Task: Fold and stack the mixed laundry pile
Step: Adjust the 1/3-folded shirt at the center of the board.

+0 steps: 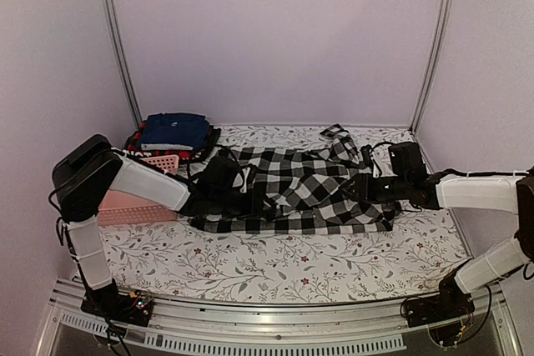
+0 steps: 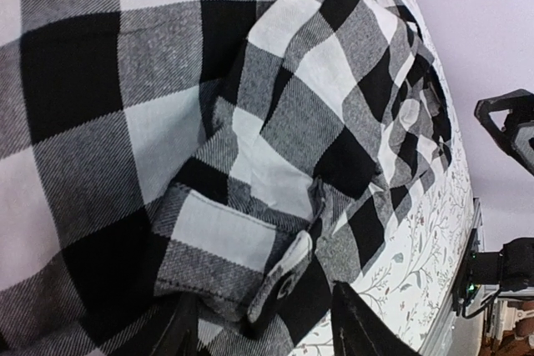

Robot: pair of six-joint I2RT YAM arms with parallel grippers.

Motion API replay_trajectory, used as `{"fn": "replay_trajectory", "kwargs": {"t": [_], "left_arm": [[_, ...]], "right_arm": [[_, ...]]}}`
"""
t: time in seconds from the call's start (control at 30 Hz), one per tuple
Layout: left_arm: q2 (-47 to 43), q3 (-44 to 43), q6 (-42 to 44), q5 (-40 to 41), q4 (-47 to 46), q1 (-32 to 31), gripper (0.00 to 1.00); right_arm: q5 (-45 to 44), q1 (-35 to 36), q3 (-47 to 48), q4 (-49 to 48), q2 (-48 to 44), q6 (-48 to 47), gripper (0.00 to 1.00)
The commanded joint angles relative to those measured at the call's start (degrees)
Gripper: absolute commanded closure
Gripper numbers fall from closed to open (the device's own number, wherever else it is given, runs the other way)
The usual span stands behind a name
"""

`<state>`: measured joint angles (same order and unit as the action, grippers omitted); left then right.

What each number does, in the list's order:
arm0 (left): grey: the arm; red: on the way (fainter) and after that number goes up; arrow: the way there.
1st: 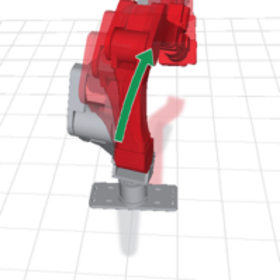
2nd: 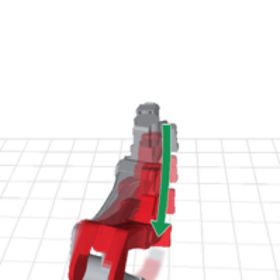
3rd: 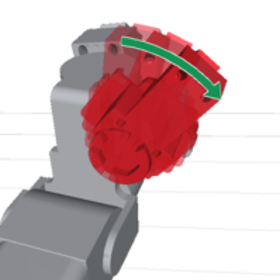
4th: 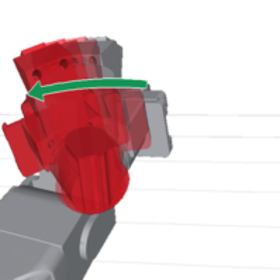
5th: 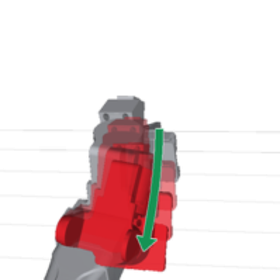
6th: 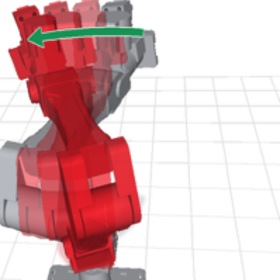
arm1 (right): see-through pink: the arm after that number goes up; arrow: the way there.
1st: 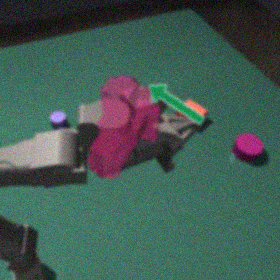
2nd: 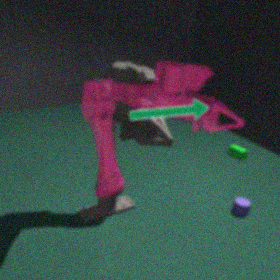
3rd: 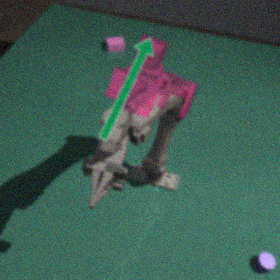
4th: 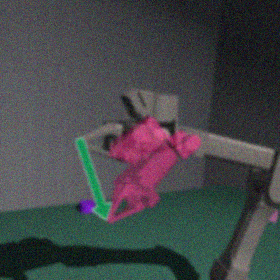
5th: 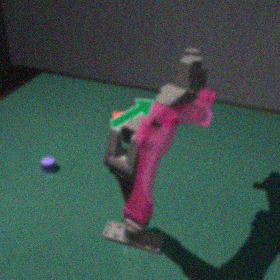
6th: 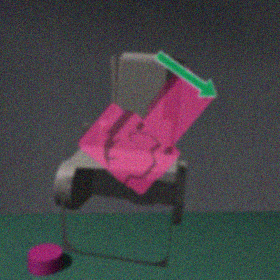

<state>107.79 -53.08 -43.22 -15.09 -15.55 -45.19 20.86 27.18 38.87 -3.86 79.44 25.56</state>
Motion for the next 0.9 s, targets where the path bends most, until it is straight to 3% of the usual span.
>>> {"fn": "replay_trajectory", "kwargs": {"t": [0.0, 0.17, 0.33, 0.43, 0.6, 0.77, 0.87], "left_arm": [[3.93, -4.89, -0.09, -1.05, -1.02, -0.33, 0.50], [3.91, -6.65, 0.52, -1.47, -0.38, -0.36, 0.75], [1.16, -9.19, 5.50, -0.03, 7.89, -0.25, 1.00], [-1.64, -10.94, 9.41, 1.06, 14.05, 0.02, 1.00], [-6.43, -11.31, 13.31, -0.83, 21.19, 2.39, 1.00], [-10.64, -11.96, 16.52, -3.44, 24.66, 4.31, 1.00], [-10.80, -14.20, 17.47, -5.49, 25.87, 4.92, 1.00]], "right_arm": [[2.91, -2.20, -2.20, 0.41, -2.17, -0.17, 0.45], [3.11, -3.32, -2.95, 0.76, -2.02, 0.05, 0.45], [3.68, -5.25, -4.49, 0.70, -0.75, 1.41, 0.39], [4.29, -6.58, -5.63, 0.61, 0.20, 1.90, 0.39], [6.31, -8.01, -7.40, -1.35, 2.58, 2.89, 0.48], [12.69, -7.79, -8.77, -8.82, 7.36, 4.65, 0.70], [12.95, -4.88, -10.09, -15.56, 9.81, 7.15, 0.76]]}}
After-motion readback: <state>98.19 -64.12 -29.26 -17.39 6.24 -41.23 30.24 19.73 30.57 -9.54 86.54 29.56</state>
